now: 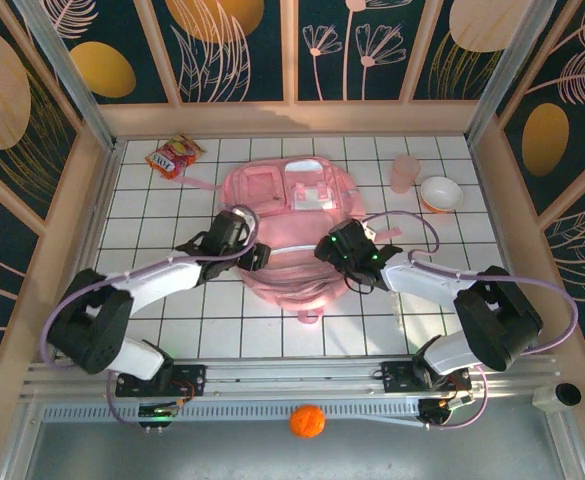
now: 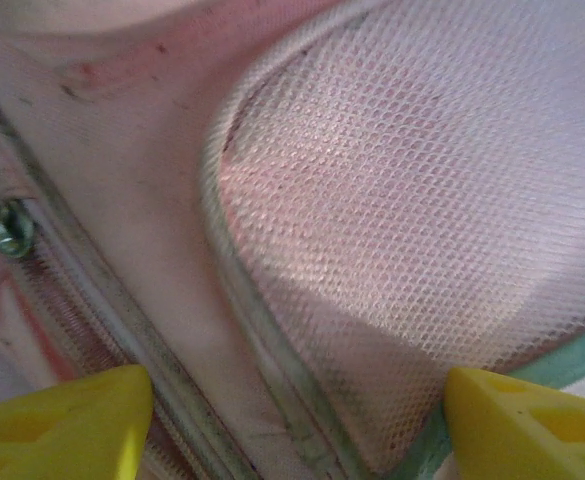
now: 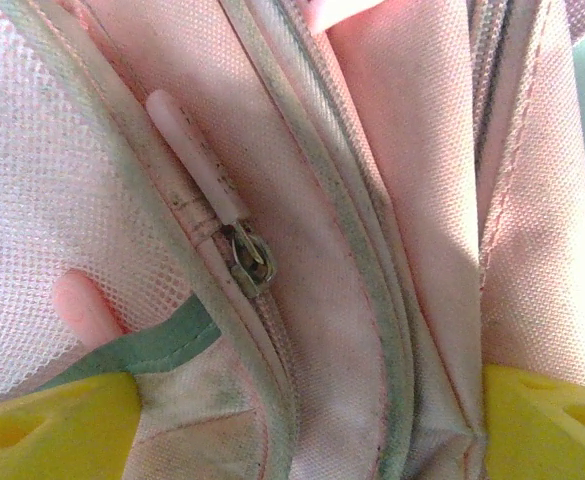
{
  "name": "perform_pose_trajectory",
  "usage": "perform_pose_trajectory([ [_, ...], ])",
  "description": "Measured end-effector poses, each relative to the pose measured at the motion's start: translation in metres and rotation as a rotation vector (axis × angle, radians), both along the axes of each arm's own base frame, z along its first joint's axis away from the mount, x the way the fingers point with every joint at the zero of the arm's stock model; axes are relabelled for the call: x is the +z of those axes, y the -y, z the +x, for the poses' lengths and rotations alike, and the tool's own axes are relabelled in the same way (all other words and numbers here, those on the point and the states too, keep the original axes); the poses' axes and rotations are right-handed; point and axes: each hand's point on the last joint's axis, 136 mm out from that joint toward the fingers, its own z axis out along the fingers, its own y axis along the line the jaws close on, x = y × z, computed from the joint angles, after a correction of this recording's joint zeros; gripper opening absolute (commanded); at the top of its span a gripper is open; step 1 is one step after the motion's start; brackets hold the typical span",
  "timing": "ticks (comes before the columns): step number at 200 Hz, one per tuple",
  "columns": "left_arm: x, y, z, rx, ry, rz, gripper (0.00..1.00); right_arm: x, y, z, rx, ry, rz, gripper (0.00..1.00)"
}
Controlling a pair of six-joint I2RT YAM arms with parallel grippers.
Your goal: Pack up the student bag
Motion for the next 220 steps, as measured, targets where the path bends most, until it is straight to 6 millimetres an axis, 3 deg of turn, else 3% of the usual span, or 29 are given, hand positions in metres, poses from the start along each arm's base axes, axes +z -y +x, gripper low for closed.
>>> perform_pose_trajectory([
  [26,-0.005,0.007,0.009,0.008,-0.029,0.017,0.69,0.004,0.001,0.005,-0.011,0.02,-0.007,0.86],
  [73,-0.012,0.013,0.0,0.057,-0.024,-0.037,0.66,0.007,0.002,0.014,0.02,0.036,-0.025,0.86],
  [106,-0.008,0.025,-0.006,0.064,-0.022,-0.118,0.65,0.008,0.009,0.039,0.015,0.044,-0.067,0.86],
  [135,0.001,0.04,-0.018,0.016,-0.028,-0.157,0.68,0.029,0.016,0.066,0.001,0.102,-0.071,0.86],
  [158,0.017,0.045,-0.025,-0.014,-0.013,-0.185,0.74,0.052,0.018,0.083,-0.016,0.164,-0.075,0.86],
  [180,0.045,0.041,-0.029,-0.045,0.026,-0.216,0.73,0.07,0.021,0.081,-0.022,0.201,-0.062,0.83],
  [220,0.101,-0.009,0.016,-0.006,0.133,-0.235,0.69,0.121,0.033,0.052,-0.019,0.338,0.049,0.82],
])
